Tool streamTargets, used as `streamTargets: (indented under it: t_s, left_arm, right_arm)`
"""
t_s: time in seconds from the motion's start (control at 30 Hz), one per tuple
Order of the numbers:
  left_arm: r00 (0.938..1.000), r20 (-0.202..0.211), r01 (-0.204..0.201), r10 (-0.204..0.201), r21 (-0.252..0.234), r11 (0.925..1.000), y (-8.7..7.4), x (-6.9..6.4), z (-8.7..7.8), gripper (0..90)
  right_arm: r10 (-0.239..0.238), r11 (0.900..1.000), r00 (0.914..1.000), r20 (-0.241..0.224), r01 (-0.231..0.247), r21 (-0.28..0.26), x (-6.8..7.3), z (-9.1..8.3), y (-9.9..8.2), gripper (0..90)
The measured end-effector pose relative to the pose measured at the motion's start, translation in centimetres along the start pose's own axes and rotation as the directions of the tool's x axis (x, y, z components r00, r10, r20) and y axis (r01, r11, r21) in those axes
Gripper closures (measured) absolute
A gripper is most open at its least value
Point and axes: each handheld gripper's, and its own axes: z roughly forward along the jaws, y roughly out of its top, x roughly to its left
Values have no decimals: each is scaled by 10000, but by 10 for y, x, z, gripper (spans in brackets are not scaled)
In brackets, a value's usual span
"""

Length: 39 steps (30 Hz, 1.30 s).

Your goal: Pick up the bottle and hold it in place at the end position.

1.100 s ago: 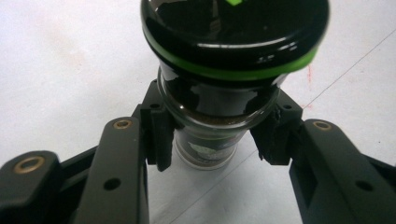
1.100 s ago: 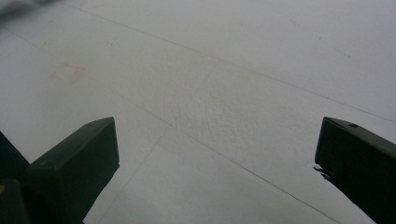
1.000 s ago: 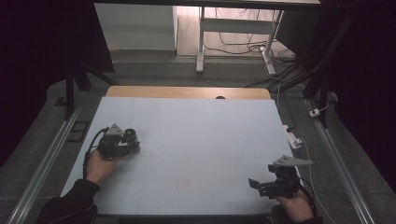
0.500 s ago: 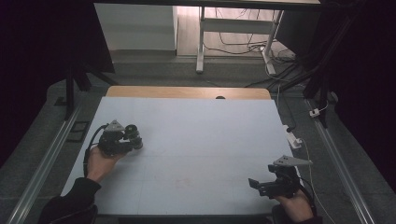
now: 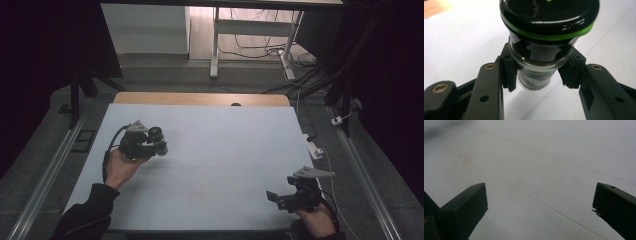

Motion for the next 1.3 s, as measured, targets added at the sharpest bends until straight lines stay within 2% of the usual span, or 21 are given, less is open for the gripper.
streamTargets:
  t_s: [0.23,0.63,0.9,1.2,1.3]
  left_arm:
    - [9983,104,-574,572,161,9982,21,-22,20,533]
    - [9971,391,-650,650,-3,9979,44,-45,54,533]
    - [9963,433,-750,745,93,9971,48,-55,77,533]
    - [9957,361,-868,858,275,9958,43,-60,98,532]
    - [9962,456,-748,736,259,9969,41,-61,104,532]
  right_arm:
    - [-10,10000,10000,-13,10,-6,0,0,0,0]
    - [-36,10000,10000,-29,36,-14,0,0,0,0]
    - [-54,10000,10000,-24,54,12,0,0,0,0]
    - [-106,9999,9999,-24,106,23,1,0,0,0]
    - [-99,9999,9999,-26,99,29,1,0,0,0]
